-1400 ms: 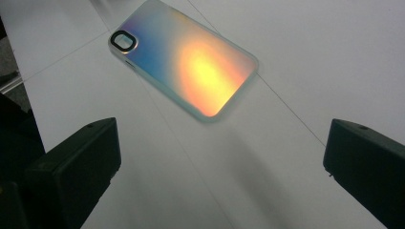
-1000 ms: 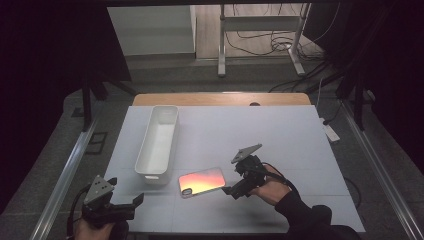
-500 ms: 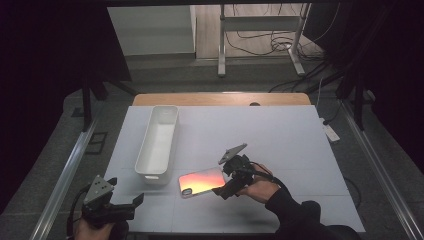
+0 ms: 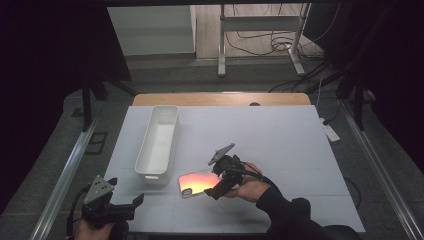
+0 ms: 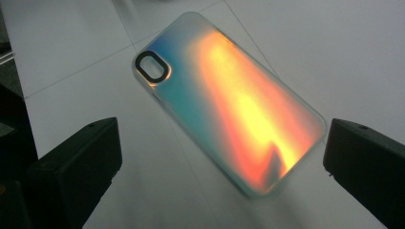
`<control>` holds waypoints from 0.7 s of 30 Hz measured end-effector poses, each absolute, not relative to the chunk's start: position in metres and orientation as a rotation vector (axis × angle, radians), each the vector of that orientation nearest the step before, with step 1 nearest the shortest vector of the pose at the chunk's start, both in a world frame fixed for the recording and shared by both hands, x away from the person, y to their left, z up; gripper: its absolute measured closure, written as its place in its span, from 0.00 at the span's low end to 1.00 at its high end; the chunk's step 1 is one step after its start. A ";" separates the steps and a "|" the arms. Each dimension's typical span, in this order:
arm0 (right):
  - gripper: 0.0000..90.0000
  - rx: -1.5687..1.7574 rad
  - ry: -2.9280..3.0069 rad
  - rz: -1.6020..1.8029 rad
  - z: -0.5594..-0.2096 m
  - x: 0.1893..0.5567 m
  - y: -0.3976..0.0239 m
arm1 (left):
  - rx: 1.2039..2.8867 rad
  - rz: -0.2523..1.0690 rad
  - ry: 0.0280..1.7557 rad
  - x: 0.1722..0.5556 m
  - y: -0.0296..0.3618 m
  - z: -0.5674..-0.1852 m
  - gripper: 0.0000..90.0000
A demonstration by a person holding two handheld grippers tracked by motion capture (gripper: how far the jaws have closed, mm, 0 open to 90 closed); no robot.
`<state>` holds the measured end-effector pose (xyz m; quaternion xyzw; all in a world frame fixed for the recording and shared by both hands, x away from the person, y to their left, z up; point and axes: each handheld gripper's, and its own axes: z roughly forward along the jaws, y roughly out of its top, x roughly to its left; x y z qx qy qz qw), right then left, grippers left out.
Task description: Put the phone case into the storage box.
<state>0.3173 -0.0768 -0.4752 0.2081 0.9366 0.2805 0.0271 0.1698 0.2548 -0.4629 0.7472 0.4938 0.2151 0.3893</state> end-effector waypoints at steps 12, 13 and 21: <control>0.00 0.615 2.911 0.869 -0.479 0.318 -0.056 | 1.902 0.545 1.255 0.170 0.255 -0.463 0.00; 0.00 0.607 2.912 0.870 -0.479 0.318 -0.054 | 1.902 0.544 1.255 0.170 0.255 -0.463 0.00; 0.03 0.579 2.938 0.865 -0.481 0.318 -0.037 | 1.901 0.542 1.252 0.170 0.255 -0.463 0.00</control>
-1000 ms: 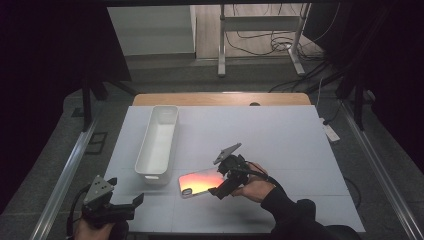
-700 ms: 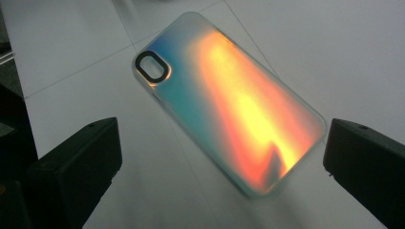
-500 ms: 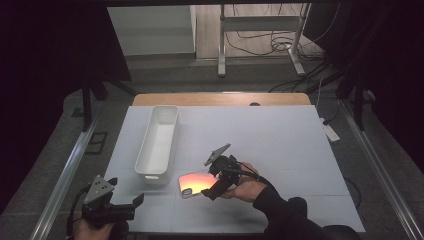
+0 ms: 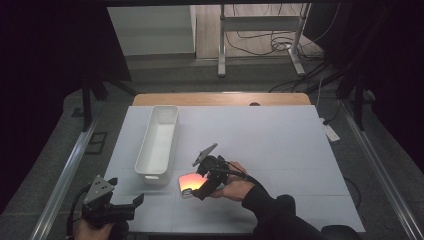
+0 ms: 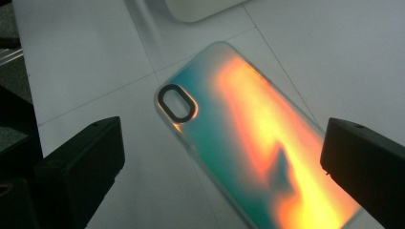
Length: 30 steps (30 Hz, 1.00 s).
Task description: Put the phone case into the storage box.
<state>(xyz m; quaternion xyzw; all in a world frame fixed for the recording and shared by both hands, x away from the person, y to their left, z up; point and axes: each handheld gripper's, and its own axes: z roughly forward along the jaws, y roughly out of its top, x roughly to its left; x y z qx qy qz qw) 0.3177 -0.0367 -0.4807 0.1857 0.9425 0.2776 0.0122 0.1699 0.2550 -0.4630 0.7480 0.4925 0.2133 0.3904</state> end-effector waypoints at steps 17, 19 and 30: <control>0.78 0.457 3.003 0.825 -0.487 0.319 -0.030 | 1.901 0.541 1.248 0.170 0.255 -0.463 0.00; 0.90 0.464 3.028 0.814 -0.489 0.320 -0.030 | 1.900 0.541 1.248 0.170 0.255 -0.463 0.00; 0.99 0.404 3.065 0.815 -0.496 0.316 -0.028 | 1.897 0.543 1.249 0.170 0.255 -0.463 0.00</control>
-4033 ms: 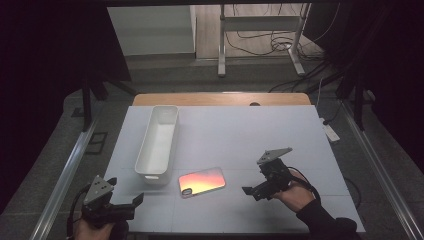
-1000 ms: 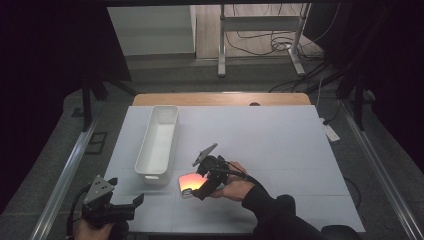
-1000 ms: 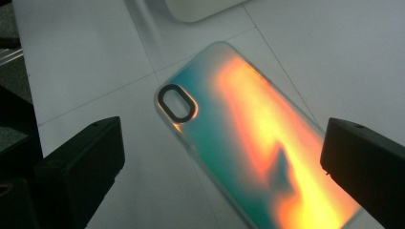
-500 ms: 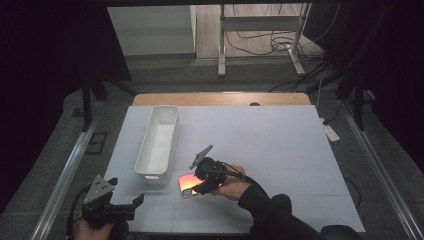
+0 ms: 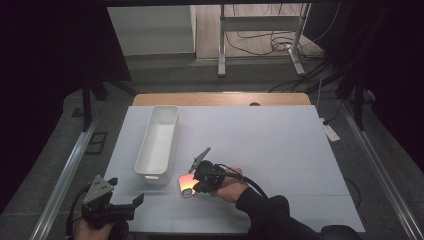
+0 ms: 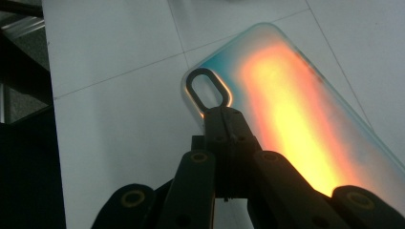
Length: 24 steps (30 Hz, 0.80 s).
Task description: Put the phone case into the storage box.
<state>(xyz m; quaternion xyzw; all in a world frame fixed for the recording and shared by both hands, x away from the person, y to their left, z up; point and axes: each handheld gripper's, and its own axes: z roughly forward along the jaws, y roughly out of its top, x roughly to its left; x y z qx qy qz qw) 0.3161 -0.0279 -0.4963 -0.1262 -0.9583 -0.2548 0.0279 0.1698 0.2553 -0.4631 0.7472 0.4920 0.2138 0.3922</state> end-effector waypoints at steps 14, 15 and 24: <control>0.99 -0.256 -2.975 -0.758 -0.510 0.299 -0.012 | 1.898 0.542 1.246 0.170 0.255 -0.463 0.00; 0.99 -0.251 -2.976 -0.755 -0.511 0.298 -0.011 | 1.898 0.542 1.246 0.170 0.255 -0.463 0.00; 0.99 -0.229 -2.995 -0.746 -0.516 0.299 -0.003 | 1.900 0.538 1.245 0.170 0.255 -0.463 0.00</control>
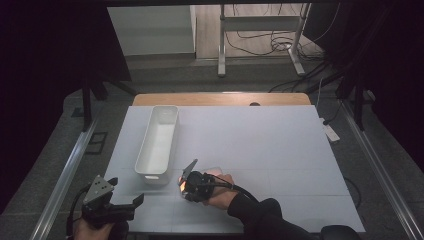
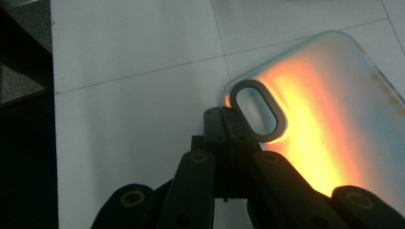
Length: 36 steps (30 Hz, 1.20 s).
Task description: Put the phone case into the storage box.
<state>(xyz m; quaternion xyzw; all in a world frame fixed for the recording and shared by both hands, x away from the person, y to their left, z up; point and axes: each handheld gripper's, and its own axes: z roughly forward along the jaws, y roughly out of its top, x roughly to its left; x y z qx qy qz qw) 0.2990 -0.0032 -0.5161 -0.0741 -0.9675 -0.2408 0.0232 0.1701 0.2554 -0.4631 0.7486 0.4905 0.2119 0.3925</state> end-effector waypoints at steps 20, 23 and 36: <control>0.99 -0.313 -3.018 -0.796 -0.518 0.321 0.004 | 1.907 0.535 1.244 0.171 0.255 -0.463 0.00; 0.99 -0.341 -3.012 -0.802 -0.518 0.325 0.003 | 1.907 0.533 1.244 0.171 0.255 -0.463 0.00; 0.99 -0.404 -3.019 -0.815 -0.518 0.344 0.005 | 1.908 0.525 1.244 0.171 0.255 -0.463 0.00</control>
